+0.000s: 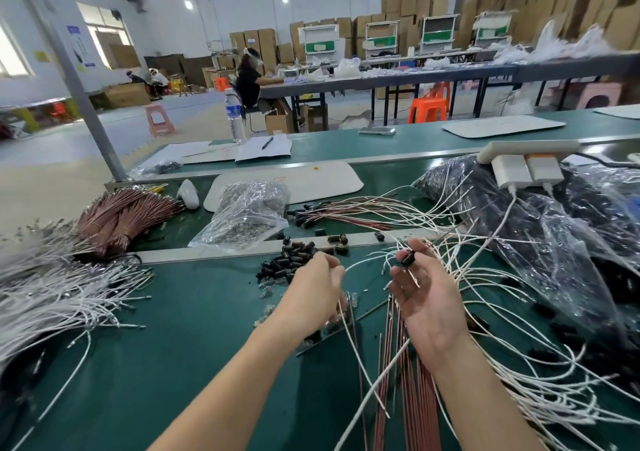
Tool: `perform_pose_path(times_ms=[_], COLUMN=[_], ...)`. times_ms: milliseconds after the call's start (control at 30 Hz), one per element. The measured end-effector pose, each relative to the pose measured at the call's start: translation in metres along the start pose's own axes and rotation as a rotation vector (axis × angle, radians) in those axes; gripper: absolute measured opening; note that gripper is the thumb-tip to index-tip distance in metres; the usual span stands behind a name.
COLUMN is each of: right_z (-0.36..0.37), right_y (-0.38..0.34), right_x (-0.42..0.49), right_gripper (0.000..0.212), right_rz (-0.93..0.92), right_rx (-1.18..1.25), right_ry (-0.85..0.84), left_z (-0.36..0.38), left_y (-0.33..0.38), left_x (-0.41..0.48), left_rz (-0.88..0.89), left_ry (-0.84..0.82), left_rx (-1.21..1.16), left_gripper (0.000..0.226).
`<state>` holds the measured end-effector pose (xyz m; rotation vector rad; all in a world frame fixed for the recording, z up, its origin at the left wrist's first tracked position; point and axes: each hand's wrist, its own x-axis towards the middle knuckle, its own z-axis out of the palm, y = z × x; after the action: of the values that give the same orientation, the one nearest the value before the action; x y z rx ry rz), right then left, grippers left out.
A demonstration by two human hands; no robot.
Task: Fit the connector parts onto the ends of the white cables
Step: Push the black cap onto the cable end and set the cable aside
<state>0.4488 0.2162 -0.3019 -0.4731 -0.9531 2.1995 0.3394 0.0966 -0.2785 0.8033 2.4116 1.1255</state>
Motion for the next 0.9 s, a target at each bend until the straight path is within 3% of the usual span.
perform_pose_path(times_ms=[200, 400, 500, 600, 667, 800, 900], right_z=[-0.002, -0.001, 0.001, 0.003, 0.005, 0.007, 0.007], right_y=[0.003, 0.006, 0.007, 0.01, 0.012, 0.016, 0.017], right_x=[0.001, 0.003, 0.003, 0.003, 0.003, 0.002, 0.003], right_gripper=[0.021, 0.021, 0.021, 0.021, 0.022, 0.022, 0.022], right_rz=[0.014, 0.009, 0.017, 0.023, 0.029, 0.02, 0.017], right_rx=[-0.047, -0.107, -0.135, -0.204, -0.279, -0.351, -0.317], right_ry=[-0.012, -0.015, 0.002, 0.005, -0.009, -0.021, -0.01], left_z=[-0.031, -0.105, -0.14, -0.161, -0.166, -0.163, -0.147], left_y=[0.024, 0.044, 0.022, -0.02, -0.055, -0.117, -0.136], left_x=[-0.002, -0.018, -0.028, -0.031, -0.034, -0.041, -0.043], left_rz=[0.098, 0.242, 0.208, 0.098, 0.022, -0.025, -0.095], left_ry=[0.064, 0.055, 0.103, 0.207, 0.213, 0.029, 0.098], left_rx=[-0.3, -0.348, -0.4, -0.417, -0.207, 0.533, 0.879], left_gripper=[0.014, 0.016, 0.035, 0.028, 0.022, 0.015, 0.021])
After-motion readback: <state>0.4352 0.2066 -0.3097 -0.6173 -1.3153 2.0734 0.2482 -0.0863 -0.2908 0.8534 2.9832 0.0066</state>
